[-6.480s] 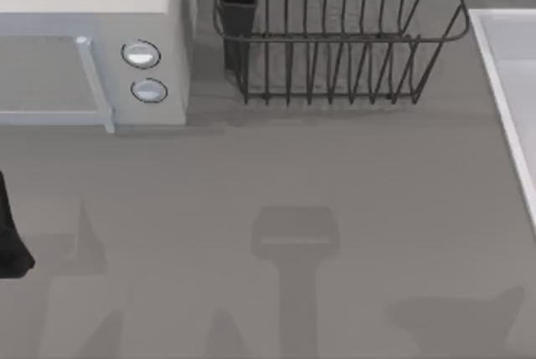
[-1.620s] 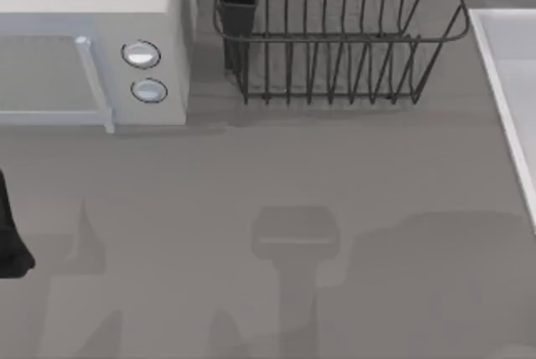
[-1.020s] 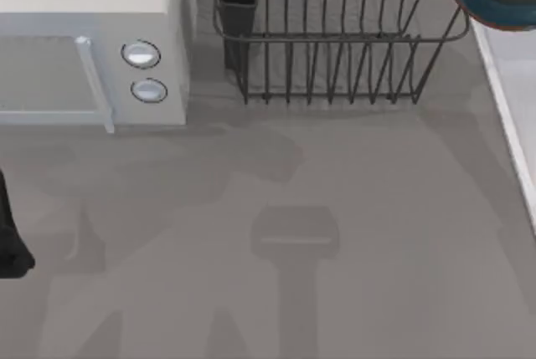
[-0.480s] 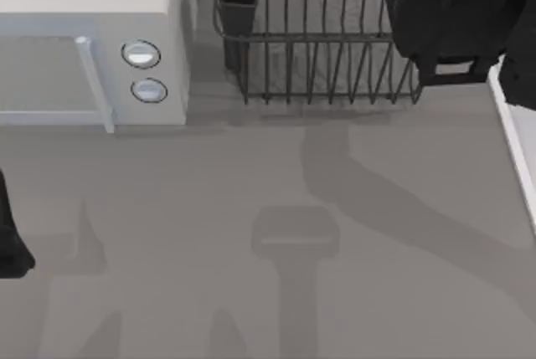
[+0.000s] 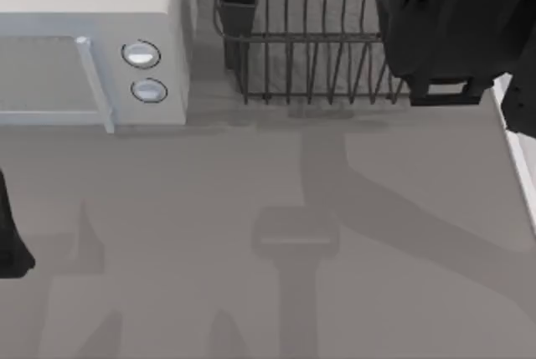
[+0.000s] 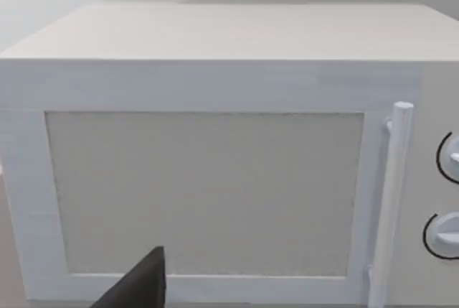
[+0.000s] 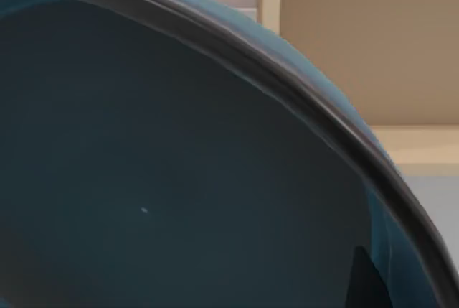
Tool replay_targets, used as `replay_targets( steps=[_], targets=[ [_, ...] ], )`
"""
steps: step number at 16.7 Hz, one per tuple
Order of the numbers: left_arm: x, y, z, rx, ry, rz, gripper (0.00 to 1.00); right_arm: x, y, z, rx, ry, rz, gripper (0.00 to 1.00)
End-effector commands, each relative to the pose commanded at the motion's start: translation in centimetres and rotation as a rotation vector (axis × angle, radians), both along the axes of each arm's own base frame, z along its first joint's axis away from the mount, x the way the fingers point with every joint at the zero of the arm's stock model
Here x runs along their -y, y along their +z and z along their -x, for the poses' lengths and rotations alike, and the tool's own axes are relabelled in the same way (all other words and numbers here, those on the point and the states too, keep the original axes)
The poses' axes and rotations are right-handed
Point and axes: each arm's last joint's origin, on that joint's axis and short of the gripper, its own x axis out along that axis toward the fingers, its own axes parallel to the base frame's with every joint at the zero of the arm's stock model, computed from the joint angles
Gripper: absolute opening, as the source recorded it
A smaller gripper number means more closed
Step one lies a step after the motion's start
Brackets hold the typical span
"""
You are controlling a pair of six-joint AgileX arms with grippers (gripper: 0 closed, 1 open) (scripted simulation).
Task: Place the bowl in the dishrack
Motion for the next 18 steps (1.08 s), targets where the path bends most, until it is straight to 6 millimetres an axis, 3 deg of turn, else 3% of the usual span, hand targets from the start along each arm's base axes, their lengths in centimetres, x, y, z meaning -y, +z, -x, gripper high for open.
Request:
replay_targets(
  steps=[2,5,8,12,15,18],
  targets=[
    [0.0,0.0,0.0,0.0,0.0,0.0,1.0,-0.6,-0.8,-1.2,-0.001,-0.006,0.002,0.0],
    [0.0,0.0,0.0,0.0,0.0,0.0,1.0,-2.2,-4.0,-5.3,-0.004,-0.012,0.003,0.0],
    [0.0,0.0,0.0,0.0,0.0,0.0,1.0,-3.0,-9.0,-10.7,0.008,-0.01,-0.013,0.0],
    [0.0,0.0,0.0,0.0,0.0,0.0,1.0,-1.5,-16.2,-17.2,0.016,-0.003,-0.017,0.0],
    [0.0,0.0,0.0,0.0,0.0,0.0,1.0,0.1,-19.6,-19.5,0.003,-0.001,-0.003,0.0],
    [0.0,0.0,0.0,0.0,0.0,0.0,1.0,0.3,-19.9,-19.8,0.002,0.0,-0.001,0.0]
  ],
)
